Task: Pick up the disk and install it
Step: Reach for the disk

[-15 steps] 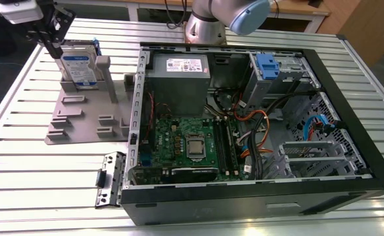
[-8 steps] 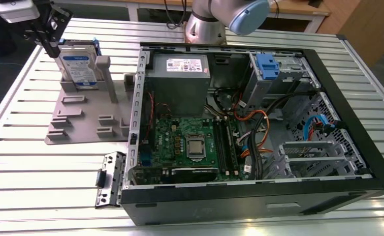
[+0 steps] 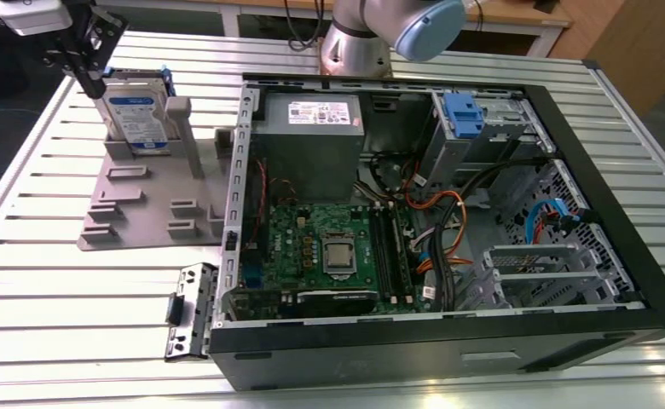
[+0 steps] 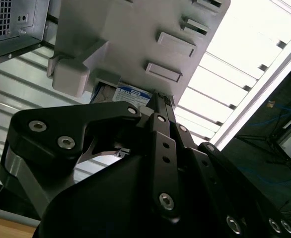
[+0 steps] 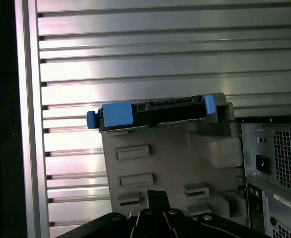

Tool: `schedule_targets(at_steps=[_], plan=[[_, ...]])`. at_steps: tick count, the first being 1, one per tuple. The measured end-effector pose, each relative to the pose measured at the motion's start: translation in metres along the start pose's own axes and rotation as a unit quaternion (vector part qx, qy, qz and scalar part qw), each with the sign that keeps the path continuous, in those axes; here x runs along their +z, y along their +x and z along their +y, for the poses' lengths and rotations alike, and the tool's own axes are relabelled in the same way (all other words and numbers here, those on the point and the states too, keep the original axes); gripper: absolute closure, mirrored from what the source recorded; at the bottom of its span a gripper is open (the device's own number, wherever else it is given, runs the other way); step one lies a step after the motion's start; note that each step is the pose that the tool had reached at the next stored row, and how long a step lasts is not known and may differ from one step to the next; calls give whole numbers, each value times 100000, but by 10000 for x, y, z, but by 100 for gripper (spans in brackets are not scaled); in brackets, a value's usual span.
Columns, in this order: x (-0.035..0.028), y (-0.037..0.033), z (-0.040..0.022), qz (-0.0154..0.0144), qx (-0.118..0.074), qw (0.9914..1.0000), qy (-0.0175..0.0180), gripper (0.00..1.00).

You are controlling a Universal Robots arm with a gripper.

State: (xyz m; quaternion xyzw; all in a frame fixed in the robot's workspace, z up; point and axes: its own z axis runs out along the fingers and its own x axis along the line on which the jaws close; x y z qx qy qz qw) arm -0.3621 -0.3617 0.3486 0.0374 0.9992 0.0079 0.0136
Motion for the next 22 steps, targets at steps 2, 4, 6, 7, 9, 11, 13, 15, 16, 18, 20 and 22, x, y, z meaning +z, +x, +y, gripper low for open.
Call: schedule_targets(at_steps=[2,4,6,7,9,11,13,15,16,18,20,22], plan=[[12,-3,31,0,-17,100000,10,90],[26,-10,63,-1,-37,100000,8,90],[39,-16,94,-3,-55,100000,6,90],[45,-20,108,-2,-67,100000,6,90],[59,-28,133,3,-79,100000,9,90],[76,-34,160,2,-84,100000,8,90],[101,-33,180,0,-85,100000,7,90],[126,-33,201,-4,-84,100000,4,90],[135,-33,209,1,-82,100000,7,90],[143,-32,223,1,-83,100000,8,90],[144,-32,231,-1,-86,100000,4,90],[144,-33,232,1,-88,100000,5,90]])
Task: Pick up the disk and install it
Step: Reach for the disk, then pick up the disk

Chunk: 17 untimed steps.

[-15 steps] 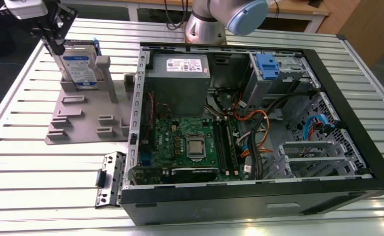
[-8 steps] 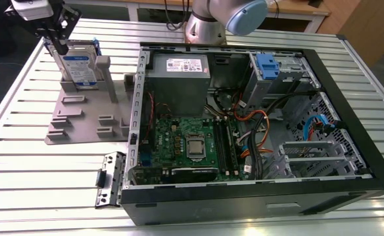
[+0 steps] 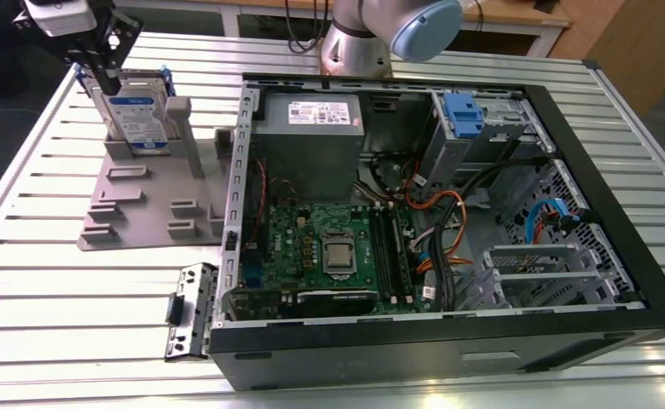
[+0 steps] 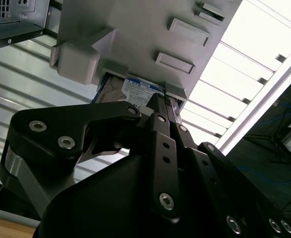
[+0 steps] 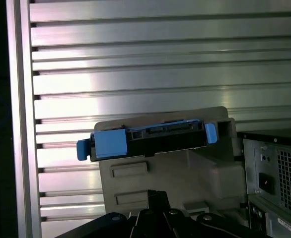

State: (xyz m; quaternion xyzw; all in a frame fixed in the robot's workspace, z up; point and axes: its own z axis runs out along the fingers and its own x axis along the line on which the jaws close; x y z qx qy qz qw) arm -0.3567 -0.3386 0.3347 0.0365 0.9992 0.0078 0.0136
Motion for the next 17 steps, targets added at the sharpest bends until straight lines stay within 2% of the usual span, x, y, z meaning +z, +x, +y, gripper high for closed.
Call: schedule_targets(at_steps=[12,17], plan=[[0,-2,3,0,-88,100000,-3,90],[0,-1,3,22,-1380,99990,-34,90]])
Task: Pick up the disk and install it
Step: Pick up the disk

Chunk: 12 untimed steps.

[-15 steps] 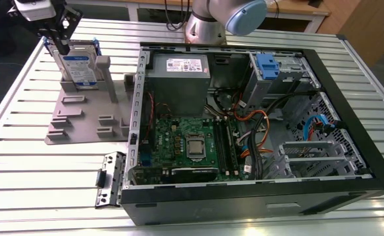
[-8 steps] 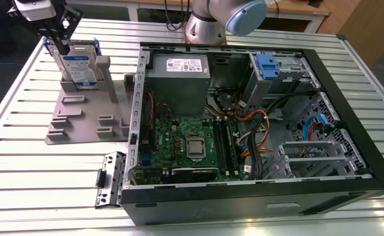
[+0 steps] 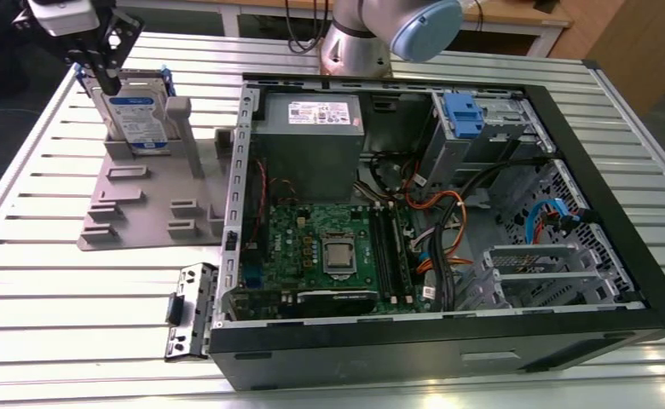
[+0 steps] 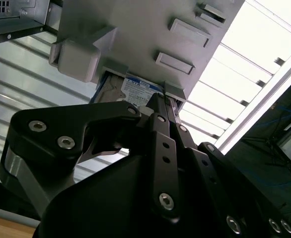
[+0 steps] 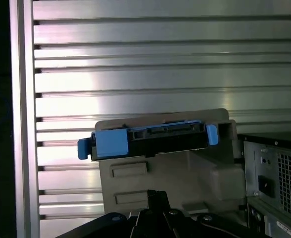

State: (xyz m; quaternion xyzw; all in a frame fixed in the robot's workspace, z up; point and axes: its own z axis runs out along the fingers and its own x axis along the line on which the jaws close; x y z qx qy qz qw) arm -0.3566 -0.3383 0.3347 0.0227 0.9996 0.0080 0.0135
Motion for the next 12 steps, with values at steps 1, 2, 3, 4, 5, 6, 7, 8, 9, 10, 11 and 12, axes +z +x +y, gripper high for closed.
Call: schedule_targets(at_steps=[1,2,3,4,5,6,7,8,9,10,11,12], plan=[[0,0,0,6,-424,99999,-14,90],[0,0,0,14,-905,99996,-25,90],[0,0,0,25,-1385,99990,-39,90],[0,0,0,34,-1871,99982,-52,90],[0,0,0,42,-2368,99972,-63,90],[0,0,0,45,-2817,99960,-76,90],[0,0,0,54,-3253,99947,-89,90],[0,0,0,60,-3700,99931,-101,90],[0,0,0,69,-4138,99914,-110,90],[0,0,0,77,-4546,99896,-122,90],[0,0,0,82,-4906,99879,-132,90],[0,0,0,85,-5274,99861,-142,90]])
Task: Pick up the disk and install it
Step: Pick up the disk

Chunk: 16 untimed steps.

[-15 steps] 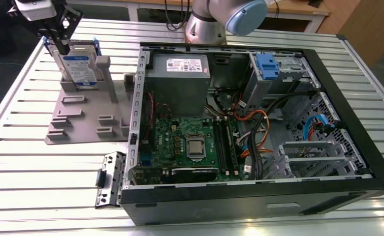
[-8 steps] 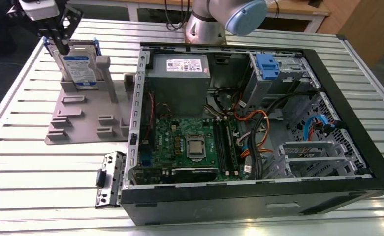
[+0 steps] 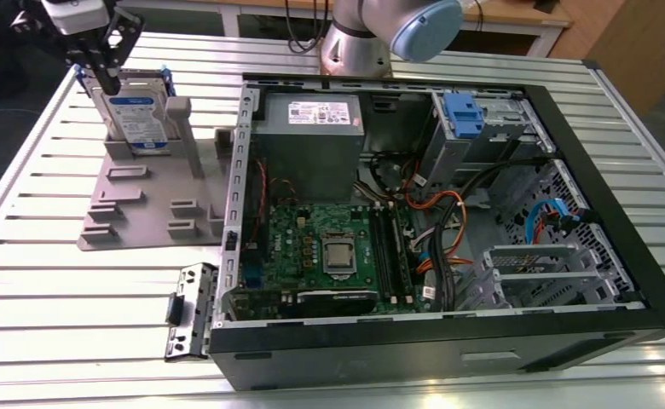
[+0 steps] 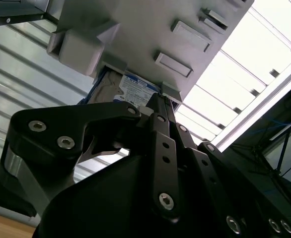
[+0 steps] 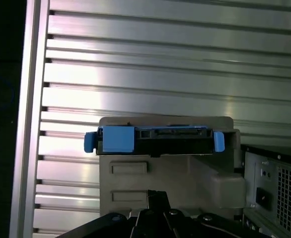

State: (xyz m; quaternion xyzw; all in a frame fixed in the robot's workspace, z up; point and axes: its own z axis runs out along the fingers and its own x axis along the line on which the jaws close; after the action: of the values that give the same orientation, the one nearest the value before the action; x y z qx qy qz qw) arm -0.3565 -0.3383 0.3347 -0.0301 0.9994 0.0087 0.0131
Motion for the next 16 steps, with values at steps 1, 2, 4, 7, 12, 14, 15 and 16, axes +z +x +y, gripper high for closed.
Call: schedule_targets(at_steps=[1,2,4,7,12,14,15,16], plan=[[0,0,0,7,-376,99999,-11,90],[0,0,0,16,-764,99997,-20,90],[0,0,0,25,-1364,99991,-37,90],[0,0,0,41,-2291,99974,-61,90],[0,0,0,65,-3807,99927,-101,90],[0,0,0,78,-4392,99903,-115,90],[0,0,0,80,-4692,99890,-126,90],[0,0,0,87,-5026,99873,-134,90]])
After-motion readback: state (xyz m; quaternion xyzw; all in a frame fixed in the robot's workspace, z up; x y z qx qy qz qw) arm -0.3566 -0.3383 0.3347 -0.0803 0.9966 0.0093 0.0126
